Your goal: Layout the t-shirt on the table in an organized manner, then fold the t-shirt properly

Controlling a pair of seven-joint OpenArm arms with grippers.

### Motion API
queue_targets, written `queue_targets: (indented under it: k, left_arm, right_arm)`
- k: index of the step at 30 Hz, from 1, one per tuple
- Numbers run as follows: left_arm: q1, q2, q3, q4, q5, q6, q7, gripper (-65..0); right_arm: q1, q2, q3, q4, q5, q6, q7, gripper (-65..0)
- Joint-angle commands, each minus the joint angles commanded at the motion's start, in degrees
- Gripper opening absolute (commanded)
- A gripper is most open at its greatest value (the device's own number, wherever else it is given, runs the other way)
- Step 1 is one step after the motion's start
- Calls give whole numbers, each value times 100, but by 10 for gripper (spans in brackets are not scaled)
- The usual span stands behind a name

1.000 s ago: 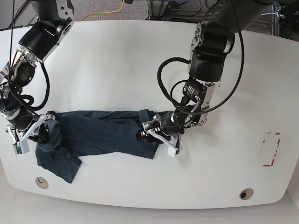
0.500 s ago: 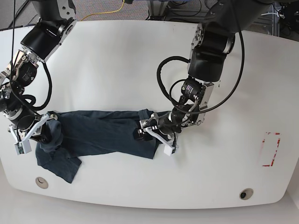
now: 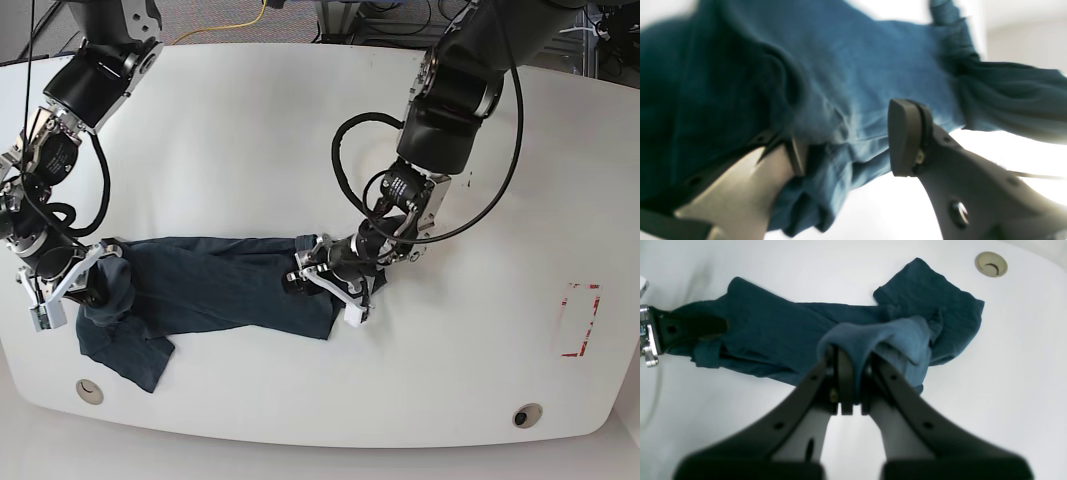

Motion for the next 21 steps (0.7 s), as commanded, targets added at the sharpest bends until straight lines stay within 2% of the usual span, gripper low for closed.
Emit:
queue_targets:
  k: [10, 16, 21]
  left_arm:
    - [-114, 0, 9, -264, 9, 0, -123, -339]
    - [-290, 0, 9, -659, 9, 0, -440, -339]
    - [-422, 0, 9, -870, 0, 0, -510, -342]
  right_arm:
    - [0, 9, 0, 0, 0, 0, 0, -648]
    - [0, 9, 0, -9, 0, 0, 0, -648]
    - [0, 9, 0, -9, 0, 0, 0, -648]
